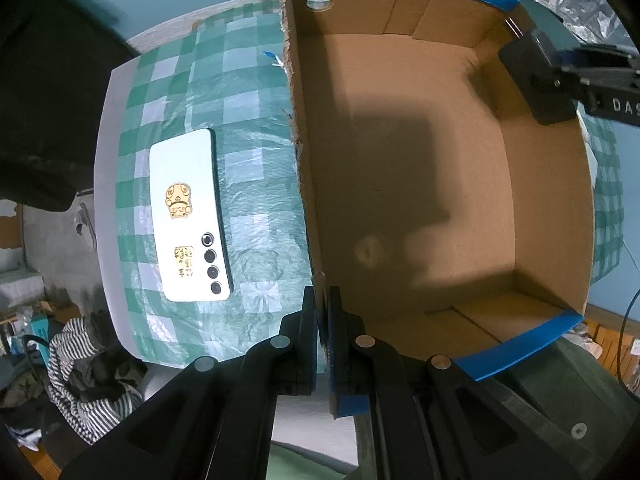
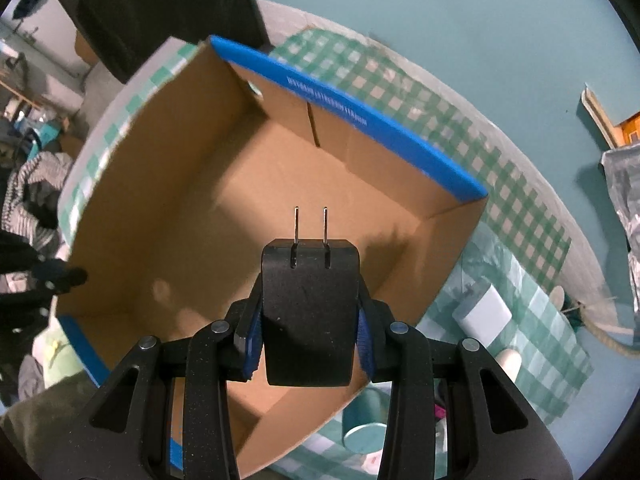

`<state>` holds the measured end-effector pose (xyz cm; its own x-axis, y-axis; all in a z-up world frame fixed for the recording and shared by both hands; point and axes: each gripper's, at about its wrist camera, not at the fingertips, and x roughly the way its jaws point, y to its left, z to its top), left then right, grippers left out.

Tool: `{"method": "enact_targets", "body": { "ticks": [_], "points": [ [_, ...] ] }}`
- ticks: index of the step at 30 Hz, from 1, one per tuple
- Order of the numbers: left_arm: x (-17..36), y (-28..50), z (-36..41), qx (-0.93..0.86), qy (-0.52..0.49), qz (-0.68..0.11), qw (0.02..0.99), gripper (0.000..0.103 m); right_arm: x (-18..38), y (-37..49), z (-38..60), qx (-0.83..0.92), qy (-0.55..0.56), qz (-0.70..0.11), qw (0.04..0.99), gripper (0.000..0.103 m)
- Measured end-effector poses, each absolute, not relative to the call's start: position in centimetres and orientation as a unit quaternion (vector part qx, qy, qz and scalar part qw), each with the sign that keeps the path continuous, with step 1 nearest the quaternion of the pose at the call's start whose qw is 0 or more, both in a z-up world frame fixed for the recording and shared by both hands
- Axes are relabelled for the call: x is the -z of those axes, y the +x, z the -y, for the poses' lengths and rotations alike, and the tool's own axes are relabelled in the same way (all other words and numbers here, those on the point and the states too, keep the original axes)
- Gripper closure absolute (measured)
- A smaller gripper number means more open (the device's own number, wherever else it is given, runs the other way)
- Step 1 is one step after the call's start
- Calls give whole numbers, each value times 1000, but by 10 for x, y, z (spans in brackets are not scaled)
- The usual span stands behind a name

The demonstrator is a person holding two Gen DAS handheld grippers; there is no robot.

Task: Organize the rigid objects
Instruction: 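Lower the black charger into the box and open the right tool, then move the right tool back to the items and close on the teal tin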

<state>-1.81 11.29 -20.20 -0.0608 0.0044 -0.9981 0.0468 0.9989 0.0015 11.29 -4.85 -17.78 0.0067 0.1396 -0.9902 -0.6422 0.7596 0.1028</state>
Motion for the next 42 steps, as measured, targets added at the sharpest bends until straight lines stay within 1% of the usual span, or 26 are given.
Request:
{"method": "enact_targets", "body": {
  "ticks": [11, 20, 23, 25, 27, 29, 33, 38, 42],
  "points": [
    [203, -19, -115, 16, 21, -728, 685, 99, 196, 112, 56, -267, -192, -664, 671, 66],
    [202, -19, -114, 15, 24, -727, 686, 99, 184, 118, 59, -256, -173, -655, 689, 66],
    [202, -19, -113, 15, 23, -727, 686, 99, 173, 119, 62, -254, -162, -648, 699, 61],
    [202, -19, -113, 15, 23, -727, 686, 99, 165, 118, 65, -252, -155, -642, 707, 51],
    [202, -19, -113, 16, 24, -727, 686, 99, 156, 116, 67, -252, -149, -637, 714, 49],
    [202, -20, -114, 16, 24, -727, 686, 99, 144, 114, 72, -252, -140, -630, 721, 48],
    [202, -20, -114, 17, 24, -727, 686, 99, 126, 110, 86, -238, -136, -622, 733, 40],
    [202, -20, -114, 16, 23, -728, 685, 99, 115, 104, 111, -217, -123, -625, 740, 39],
    [202, -20, -114, 16, 24, -727, 686, 99, 120, 97, 130, -193, -129, -633, 739, 37]
  ]
}}
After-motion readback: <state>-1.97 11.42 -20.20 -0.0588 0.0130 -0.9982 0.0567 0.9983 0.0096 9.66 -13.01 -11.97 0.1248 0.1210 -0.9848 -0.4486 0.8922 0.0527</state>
